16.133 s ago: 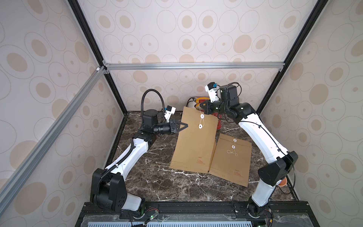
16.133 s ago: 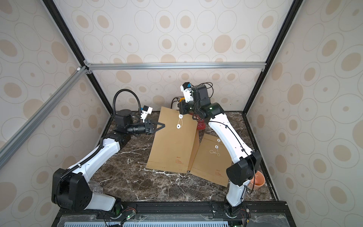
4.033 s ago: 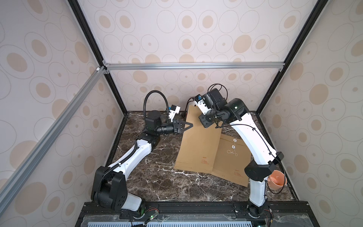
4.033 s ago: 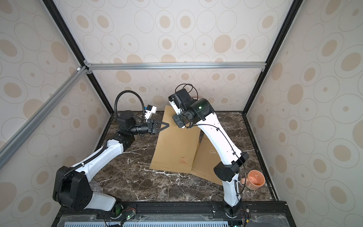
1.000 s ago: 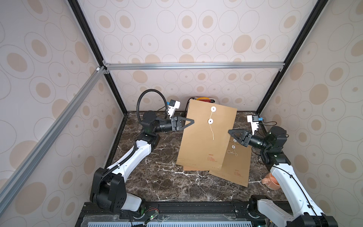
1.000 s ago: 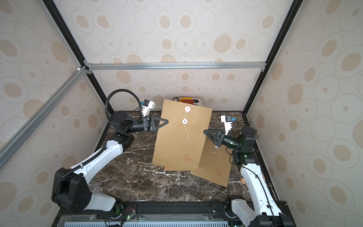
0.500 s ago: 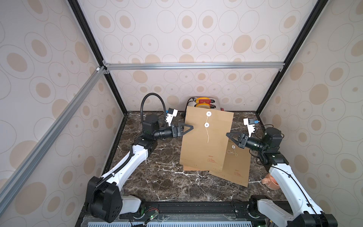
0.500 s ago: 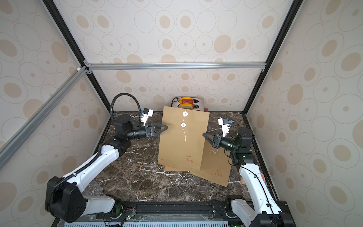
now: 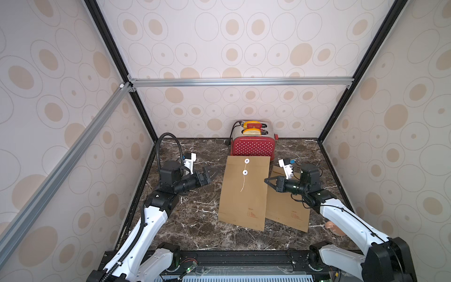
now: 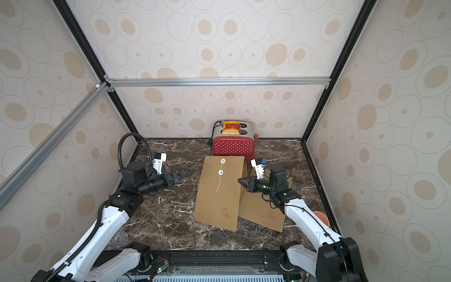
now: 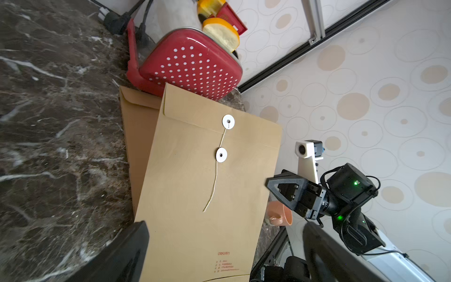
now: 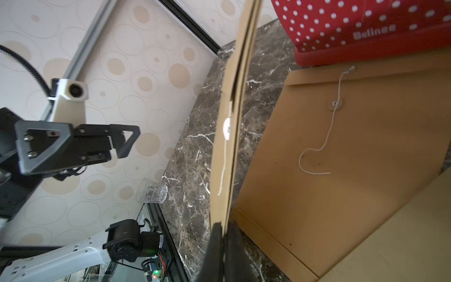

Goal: Close the mouth of the file bag
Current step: Place the file bag at the center of the board.

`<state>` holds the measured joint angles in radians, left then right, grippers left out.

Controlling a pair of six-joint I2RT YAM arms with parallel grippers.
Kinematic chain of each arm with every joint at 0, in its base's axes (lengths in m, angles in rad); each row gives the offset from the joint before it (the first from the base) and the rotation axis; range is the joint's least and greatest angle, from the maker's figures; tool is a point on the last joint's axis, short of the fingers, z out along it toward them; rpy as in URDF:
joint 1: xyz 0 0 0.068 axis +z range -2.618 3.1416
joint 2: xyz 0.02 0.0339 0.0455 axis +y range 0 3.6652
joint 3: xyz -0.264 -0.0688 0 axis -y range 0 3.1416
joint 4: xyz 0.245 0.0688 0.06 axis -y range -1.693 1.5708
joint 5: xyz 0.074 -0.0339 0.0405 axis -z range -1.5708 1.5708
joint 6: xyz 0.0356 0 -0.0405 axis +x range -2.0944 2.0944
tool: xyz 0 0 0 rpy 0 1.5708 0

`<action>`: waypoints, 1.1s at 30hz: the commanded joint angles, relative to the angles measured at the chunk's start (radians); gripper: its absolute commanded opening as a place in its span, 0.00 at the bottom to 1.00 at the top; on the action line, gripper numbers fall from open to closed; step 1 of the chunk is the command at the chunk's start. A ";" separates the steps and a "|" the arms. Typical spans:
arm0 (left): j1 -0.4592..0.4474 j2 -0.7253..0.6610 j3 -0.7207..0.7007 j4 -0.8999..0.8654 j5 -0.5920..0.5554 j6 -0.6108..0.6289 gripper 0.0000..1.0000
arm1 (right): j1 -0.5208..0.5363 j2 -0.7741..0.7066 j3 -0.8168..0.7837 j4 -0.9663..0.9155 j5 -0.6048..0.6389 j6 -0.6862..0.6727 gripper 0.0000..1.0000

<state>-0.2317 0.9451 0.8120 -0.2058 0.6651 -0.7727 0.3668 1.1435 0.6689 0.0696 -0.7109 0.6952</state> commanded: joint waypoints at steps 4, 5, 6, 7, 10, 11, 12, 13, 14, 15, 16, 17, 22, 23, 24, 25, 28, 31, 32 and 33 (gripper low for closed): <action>0.002 -0.038 -0.070 -0.099 -0.056 0.035 0.99 | 0.022 0.054 0.022 -0.072 0.112 -0.044 0.00; 0.003 -0.042 -0.086 -0.095 -0.068 0.031 0.99 | 0.036 0.072 0.021 -0.063 0.120 -0.039 0.00; 0.003 -0.045 -0.103 -0.090 -0.083 0.030 0.99 | 0.053 0.090 0.018 -0.047 0.136 -0.031 0.00; 0.004 -0.049 -0.112 -0.090 -0.095 0.029 0.99 | 0.072 0.107 0.019 -0.040 0.157 -0.030 0.00; 0.003 -0.069 -0.144 -0.085 -0.133 0.014 0.99 | 0.118 0.175 0.042 -0.027 0.206 -0.022 0.00; 0.003 -0.079 -0.148 -0.093 -0.148 0.015 0.99 | 0.132 0.202 0.050 -0.010 0.218 -0.014 0.00; 0.004 -0.089 -0.148 -0.106 -0.163 0.019 0.99 | 0.143 0.227 0.062 -0.006 0.228 -0.009 0.00; 0.003 -0.101 -0.154 -0.114 -0.176 0.022 0.99 | 0.158 0.260 0.081 -0.004 0.240 -0.009 0.00; 0.002 -0.115 -0.159 -0.119 -0.184 0.023 0.99 | 0.176 0.293 0.106 -0.013 0.254 -0.012 0.00; 0.005 -0.125 -0.165 -0.122 -0.189 0.025 0.99 | 0.192 0.320 0.123 -0.014 0.267 -0.012 0.00; 0.005 -0.132 -0.175 -0.121 -0.191 0.024 0.99 | 0.208 0.349 0.138 -0.001 0.282 -0.002 0.00; 0.004 -0.134 -0.184 -0.118 -0.188 0.024 0.99 | 0.221 0.380 0.149 0.025 0.290 0.014 0.00; 0.006 -0.114 -0.228 -0.094 -0.154 0.014 0.99 | 0.274 0.520 0.275 0.020 0.331 0.034 0.00; 0.007 -0.115 -0.237 -0.088 -0.155 0.011 0.99 | 0.291 0.545 0.301 0.020 0.343 0.036 0.00; 0.007 -0.118 -0.241 -0.088 -0.160 0.013 0.99 | 0.302 0.567 0.326 0.014 0.351 0.038 0.00; 0.008 -0.123 -0.245 -0.091 -0.168 0.014 0.99 | 0.315 0.593 0.353 0.009 0.361 0.039 0.00; 0.010 -0.137 -0.247 -0.104 -0.194 0.021 0.99 | 0.349 0.665 0.426 -0.006 0.397 0.045 0.00; 0.012 -0.143 -0.250 -0.109 -0.189 0.031 0.99 | 0.383 0.727 0.488 -0.015 0.443 0.048 0.00; 0.014 -0.141 -0.253 -0.104 -0.177 0.032 0.99 | 0.397 0.745 0.515 -0.028 0.459 0.041 0.00; 0.015 -0.138 -0.257 -0.100 -0.166 0.035 0.99 | 0.406 0.764 0.540 -0.042 0.473 0.033 0.00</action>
<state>-0.2241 0.8131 0.5575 -0.3092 0.4915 -0.7609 0.7460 1.8694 1.1561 0.0639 -0.3077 0.7364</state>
